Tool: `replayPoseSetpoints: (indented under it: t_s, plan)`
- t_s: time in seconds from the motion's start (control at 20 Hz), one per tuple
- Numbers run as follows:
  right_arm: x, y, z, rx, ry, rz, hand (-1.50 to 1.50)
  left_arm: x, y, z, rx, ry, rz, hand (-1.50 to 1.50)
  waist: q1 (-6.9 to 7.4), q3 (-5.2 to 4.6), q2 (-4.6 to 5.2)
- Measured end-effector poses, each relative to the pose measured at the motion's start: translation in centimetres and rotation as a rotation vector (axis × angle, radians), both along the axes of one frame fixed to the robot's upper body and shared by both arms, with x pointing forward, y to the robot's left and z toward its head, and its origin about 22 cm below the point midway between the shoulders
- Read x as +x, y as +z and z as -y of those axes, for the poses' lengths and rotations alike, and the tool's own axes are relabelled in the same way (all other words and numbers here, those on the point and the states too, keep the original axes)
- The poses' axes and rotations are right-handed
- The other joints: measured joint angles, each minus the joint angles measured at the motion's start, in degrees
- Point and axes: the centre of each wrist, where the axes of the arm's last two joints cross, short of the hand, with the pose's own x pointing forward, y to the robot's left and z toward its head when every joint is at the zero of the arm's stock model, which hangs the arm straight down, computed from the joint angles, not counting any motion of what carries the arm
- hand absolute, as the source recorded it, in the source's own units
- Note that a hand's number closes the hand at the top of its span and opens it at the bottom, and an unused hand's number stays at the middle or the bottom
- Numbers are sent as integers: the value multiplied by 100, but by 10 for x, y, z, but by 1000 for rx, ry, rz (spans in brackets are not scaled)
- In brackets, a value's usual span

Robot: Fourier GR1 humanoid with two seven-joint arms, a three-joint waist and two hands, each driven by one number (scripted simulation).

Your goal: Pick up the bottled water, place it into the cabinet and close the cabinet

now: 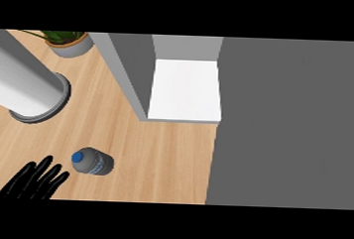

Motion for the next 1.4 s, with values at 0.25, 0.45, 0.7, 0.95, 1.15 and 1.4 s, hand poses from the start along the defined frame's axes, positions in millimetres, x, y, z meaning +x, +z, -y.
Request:
replayPoseSetpoints:
  t_s: [0.25,0.45,0.7,0.95,1.15,1.4]
  plan:
    - [-8,-13,-1,6,8,-5,-150,-11,-4,-15,9,10,-14,-150,-5,0,1]
    - [-14,-20,0,-4,13,-3,-150,-15,-6,-26,10,17,-5,-150,-11,1,3]
    - [-21,-24,-1,-9,13,8,-150,-17,-11,-39,7,36,19,-150,-17,0,4]
    - [-24,-27,-9,-15,15,16,-150,-5,-28,-57,7,72,16,-150,-30,0,9]
    - [-25,-32,-6,-18,16,22,-150,6,-36,-63,18,106,22,-150,-33,-1,10]
    - [-26,-31,-6,-19,25,24,-150,32,-59,-70,44,114,26,-150,-48,-2,14]
